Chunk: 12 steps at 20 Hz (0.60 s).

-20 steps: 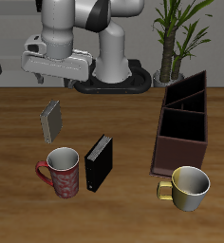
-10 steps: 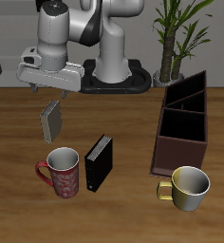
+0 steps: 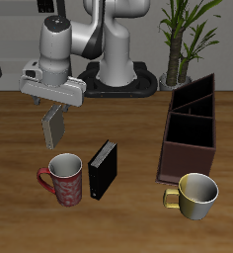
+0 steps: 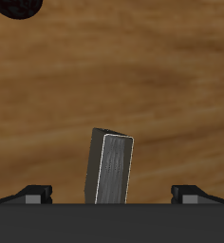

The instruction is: Place the yellow book into the left desk caddy's right compartment

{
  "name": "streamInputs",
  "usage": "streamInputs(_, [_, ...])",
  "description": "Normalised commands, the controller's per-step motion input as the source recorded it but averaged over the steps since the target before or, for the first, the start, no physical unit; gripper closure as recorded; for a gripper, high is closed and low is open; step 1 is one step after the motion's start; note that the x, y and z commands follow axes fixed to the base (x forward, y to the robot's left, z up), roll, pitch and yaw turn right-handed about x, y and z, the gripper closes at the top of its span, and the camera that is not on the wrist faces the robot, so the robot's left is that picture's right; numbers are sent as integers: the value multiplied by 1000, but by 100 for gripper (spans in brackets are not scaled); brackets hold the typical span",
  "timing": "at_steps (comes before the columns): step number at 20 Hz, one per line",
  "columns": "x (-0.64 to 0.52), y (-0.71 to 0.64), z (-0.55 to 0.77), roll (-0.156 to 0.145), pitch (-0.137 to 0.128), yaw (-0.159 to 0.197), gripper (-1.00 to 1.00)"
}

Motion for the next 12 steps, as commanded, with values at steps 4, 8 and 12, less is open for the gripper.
streamInputs(4, [-24, -4, -352, -12, 14, -12, -100])
streamInputs(8, [9, 13, -387, 6, 45, -11, -100])
streamInputs(12, [-30, -134, -397, -40, 36, -46, -100])
